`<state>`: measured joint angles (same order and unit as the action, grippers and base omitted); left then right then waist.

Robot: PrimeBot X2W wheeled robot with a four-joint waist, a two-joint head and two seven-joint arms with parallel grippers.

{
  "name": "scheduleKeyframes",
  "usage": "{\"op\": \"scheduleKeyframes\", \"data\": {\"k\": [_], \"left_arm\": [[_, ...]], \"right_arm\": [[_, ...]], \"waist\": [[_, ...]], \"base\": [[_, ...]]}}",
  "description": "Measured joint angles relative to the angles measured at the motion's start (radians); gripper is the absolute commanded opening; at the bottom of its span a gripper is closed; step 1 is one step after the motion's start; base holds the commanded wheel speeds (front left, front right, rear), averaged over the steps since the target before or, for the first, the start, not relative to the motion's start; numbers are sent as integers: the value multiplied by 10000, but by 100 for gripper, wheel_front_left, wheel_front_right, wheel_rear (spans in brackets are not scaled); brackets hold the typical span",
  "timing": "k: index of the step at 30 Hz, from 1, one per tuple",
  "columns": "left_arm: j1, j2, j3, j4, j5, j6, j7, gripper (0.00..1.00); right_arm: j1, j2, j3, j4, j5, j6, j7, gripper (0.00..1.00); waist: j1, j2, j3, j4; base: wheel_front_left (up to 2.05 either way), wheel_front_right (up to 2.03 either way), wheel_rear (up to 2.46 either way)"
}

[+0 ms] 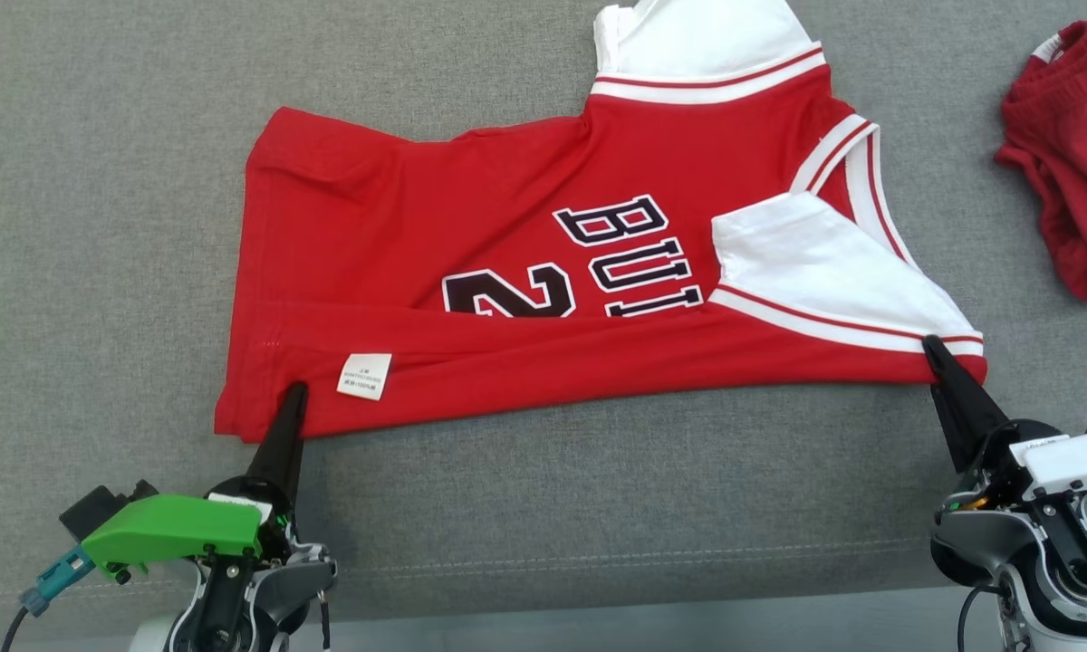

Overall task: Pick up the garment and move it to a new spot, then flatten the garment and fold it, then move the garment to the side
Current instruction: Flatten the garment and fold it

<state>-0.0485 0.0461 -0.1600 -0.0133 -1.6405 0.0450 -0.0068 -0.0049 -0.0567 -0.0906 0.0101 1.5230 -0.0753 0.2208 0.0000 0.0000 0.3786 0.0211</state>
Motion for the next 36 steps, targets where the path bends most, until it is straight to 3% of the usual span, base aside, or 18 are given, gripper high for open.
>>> {"op": "scheduleKeyframes", "data": {"k": [14,15,17,19,20,21,22,23,31,36], "left_arm": [[829,12,-153,-48,293,-96,-399,0],[836,13,-196,-21,362,-94,-399,0],[844,21,-316,107,437,-81,-401,20],[845,23,-353,123,451,-12,-470,38],[845,25,-380,136,451,6,-468,46],[845,27,-426,178,451,8,-468,70],[845,23,-456,213,453,12,-468,100],[846,25,-460,249,453,35,-468,100],[916,96,-290,221,569,104,-616,100],[1105,1022,-198,-224,1338,272,-685,100]], "right_arm": [[1179,105,209,-485,-46,215,0,0],[1178,90,261,-485,-123,213,0,8],[1162,-10,397,-485,-359,211,0,27],[1155,-111,451,-483,-514,207,0,38],[1153,-123,441,-476,-546,201,-2,48],[1153,-121,420,-464,-546,171,-4,65],[1153,-132,416,-456,-546,123,-4,88],[1155,-140,414,-453,-546,117,-4,100],[1480,-602,535,-481,-989,17,52,100],[1871,-1680,1051,-1179,-1969,46,550,100]], "waist": [[0,0,-95,-271],[0,0,-98,-278],[0,0,-105,-300],[0,0,-114,-313],[0,0,-121,-316],[0,0,-134,-311],[0,0,-150,-296],[0,0,-168,-284],[0,0,-247,-234],[0,0,-211,-278]], "base": [[0,0,0],[0,0,0],[0,0,0],[0,0,0],[0,0,0],[0,0,0],[0,0,0],[0,0,0],[0,0,0],[0,0,0]]}}
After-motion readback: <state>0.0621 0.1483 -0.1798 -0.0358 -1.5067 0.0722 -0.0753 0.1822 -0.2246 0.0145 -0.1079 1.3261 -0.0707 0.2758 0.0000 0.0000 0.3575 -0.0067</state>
